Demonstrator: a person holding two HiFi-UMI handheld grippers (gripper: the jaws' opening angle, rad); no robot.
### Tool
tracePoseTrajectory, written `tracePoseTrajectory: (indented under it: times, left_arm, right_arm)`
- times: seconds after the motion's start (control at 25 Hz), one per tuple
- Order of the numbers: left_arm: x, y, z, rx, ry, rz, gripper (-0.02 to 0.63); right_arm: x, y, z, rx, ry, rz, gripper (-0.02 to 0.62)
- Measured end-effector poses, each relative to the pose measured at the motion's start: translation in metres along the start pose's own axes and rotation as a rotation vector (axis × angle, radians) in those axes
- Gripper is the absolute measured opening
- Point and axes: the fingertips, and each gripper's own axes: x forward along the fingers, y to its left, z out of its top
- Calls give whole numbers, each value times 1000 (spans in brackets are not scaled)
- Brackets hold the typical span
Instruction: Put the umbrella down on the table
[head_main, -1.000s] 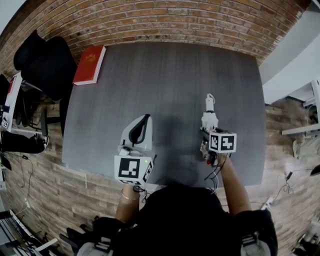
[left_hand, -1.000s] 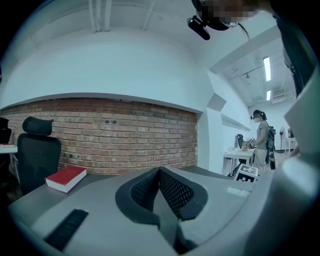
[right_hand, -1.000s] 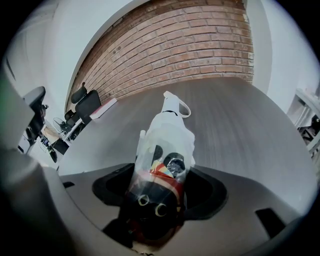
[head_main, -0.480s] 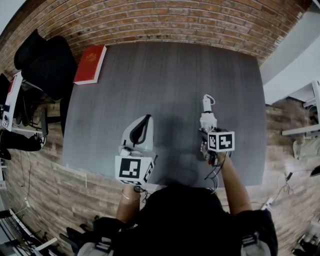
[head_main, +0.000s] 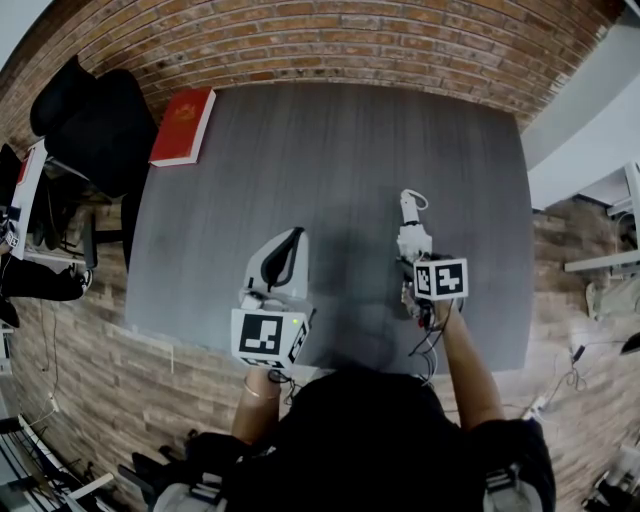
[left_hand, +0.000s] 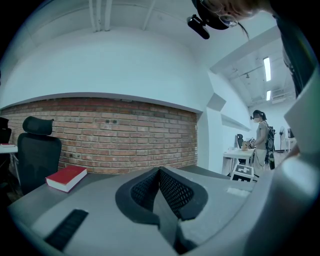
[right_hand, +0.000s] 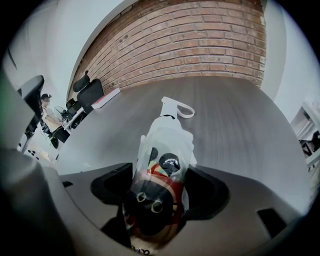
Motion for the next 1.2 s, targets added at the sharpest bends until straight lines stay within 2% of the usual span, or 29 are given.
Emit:
tracePoseTrajectory:
  times: [0.4,0.68,0.88,1.04,1.2]
  left_arm:
    - [-3,-5,2,9,-2,-15,3]
    - [-5,-11,4,8,-10,-39,3]
    - [-8,-16,5,9,-20,-56,3]
    - [-12,-17,5,12,-19,-67,3]
    - [-16,-21,7,18,-25,-83,3]
  right_arm:
    - [-9,2,3,-52,-24,-25,345]
    - [-38,4,24,-160,-148,-111,344]
    - [-58,11,30,-141,-221,-103,326]
    - [-84,8,36,-88,-345,-139,254]
    - [-130,0,52,-9,-585,-230,68]
